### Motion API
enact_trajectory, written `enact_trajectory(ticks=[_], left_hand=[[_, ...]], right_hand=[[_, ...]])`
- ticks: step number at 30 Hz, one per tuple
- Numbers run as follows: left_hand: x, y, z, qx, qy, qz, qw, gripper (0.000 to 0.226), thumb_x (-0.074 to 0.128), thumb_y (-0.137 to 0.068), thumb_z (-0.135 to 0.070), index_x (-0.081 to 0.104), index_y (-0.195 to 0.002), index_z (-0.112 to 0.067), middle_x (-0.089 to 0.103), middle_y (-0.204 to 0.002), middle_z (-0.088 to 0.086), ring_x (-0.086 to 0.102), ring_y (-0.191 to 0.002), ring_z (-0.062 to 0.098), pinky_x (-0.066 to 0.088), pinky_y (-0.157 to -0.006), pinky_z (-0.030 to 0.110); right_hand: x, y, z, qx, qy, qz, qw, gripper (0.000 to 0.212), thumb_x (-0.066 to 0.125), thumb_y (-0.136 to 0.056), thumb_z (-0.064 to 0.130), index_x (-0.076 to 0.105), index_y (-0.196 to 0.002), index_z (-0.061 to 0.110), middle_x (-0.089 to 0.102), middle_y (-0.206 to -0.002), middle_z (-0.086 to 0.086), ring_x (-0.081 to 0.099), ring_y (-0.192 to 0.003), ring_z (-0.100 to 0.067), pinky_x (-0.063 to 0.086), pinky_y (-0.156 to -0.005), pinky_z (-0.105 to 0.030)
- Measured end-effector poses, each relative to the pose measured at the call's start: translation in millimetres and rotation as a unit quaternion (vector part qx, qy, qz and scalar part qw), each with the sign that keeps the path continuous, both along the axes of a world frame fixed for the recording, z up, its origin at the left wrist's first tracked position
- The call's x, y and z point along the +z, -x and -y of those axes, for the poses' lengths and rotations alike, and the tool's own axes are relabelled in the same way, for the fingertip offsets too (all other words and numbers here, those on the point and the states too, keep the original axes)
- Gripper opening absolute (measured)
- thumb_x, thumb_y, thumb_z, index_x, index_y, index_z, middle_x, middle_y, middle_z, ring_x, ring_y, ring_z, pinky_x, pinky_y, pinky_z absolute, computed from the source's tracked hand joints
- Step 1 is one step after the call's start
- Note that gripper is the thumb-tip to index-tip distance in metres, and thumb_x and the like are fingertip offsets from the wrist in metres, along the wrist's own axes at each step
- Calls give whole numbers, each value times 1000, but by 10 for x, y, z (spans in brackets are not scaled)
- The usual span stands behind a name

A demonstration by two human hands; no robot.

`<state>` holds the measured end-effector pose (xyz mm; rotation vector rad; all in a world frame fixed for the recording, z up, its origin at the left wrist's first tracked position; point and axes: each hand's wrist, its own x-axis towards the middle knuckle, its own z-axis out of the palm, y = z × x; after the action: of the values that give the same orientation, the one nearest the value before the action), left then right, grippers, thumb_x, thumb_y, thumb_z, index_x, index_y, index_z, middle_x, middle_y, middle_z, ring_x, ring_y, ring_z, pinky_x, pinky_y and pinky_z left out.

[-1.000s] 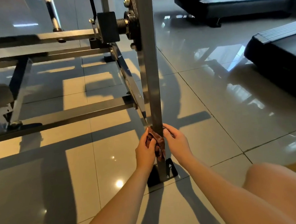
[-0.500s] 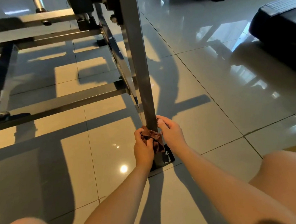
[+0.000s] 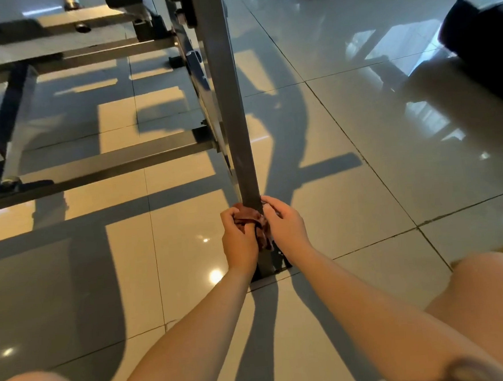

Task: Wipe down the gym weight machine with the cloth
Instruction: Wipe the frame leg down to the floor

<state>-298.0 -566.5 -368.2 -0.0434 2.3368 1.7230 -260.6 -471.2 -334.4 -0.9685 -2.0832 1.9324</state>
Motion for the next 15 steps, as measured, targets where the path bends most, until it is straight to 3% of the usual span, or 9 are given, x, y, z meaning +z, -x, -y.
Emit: enact_trajectory(ticks=[3,7,11,13,15], left_hand=[[-171,-121,22,-17,5,30,999,34,50,-93,1,45,-108,-29,70,-91,-5,68,-73,13,54,-60,30],[-100,-108,44,5,-23,56,998,33,57,-91,-4,51,-108,-32,70,-98,-10,69,-86,11,58,-74,31],[63,-142,-37,58,-94,57,992,31,56,-99,-20,53,-128,-31,62,-119,-8,61,-107,9,54,-88,29],[141,-125,-163,91,-98,51,990,24,54,-103,-34,49,-126,-28,61,-114,-11,61,-102,5,53,-84,25],[96,-95,-250,111,-66,26,991,21,54,-104,-35,44,-120,-27,61,-104,-15,63,-94,3,51,-75,21]], right_hand=[[-18,-63,15,2,10,11,1000,33,48,-107,27,61,-137,32,70,-107,16,67,-79,-3,58,-70,-21],[-18,-76,-45,32,19,33,999,33,48,-106,31,64,-135,32,72,-114,10,70,-98,-14,60,-83,-25],[-3,-13,-197,78,6,46,996,32,47,-105,37,68,-128,32,72,-113,14,66,-108,-3,56,-93,-26],[-14,-16,-213,94,8,53,994,32,47,-105,39,68,-127,33,72,-112,13,66,-108,-5,57,-94,-29],[-58,-16,-227,98,12,52,994,33,46,-105,41,66,-129,34,71,-116,13,65,-111,-5,57,-96,-33]])
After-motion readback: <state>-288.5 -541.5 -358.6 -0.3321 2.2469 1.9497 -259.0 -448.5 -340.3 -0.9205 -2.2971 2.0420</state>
